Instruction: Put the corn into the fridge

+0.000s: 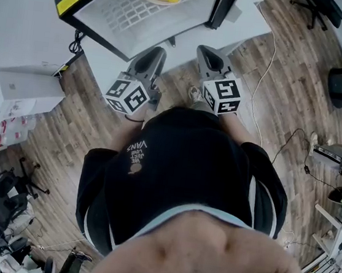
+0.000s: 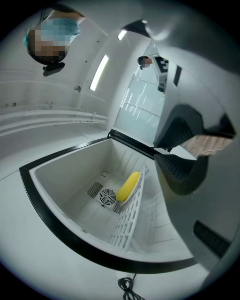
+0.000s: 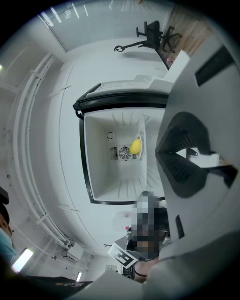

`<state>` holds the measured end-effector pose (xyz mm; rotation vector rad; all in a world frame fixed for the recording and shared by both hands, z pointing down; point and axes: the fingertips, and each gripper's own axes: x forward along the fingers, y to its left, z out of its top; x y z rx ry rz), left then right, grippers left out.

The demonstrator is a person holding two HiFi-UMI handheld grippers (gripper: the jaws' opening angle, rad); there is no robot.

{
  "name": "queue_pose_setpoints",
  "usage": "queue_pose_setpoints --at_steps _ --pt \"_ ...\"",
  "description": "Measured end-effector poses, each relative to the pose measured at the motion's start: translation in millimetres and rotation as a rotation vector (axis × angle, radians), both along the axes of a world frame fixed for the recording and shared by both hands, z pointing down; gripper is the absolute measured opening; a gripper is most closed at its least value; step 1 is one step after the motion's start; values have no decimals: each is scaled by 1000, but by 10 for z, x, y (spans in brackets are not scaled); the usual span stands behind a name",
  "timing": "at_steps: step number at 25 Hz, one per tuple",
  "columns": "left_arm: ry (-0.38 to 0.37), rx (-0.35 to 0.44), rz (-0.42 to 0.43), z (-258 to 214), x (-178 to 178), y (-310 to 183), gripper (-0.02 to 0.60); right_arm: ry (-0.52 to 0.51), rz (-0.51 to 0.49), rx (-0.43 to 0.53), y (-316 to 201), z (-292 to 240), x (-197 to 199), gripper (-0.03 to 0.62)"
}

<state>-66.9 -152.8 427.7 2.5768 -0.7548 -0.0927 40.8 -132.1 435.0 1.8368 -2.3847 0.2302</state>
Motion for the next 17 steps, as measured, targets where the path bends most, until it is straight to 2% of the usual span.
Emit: queue_pose_setpoints --at_steps 17 --pt "19 -30 7 63 -51 85 52 17 22 -6 94 43 -38 12"
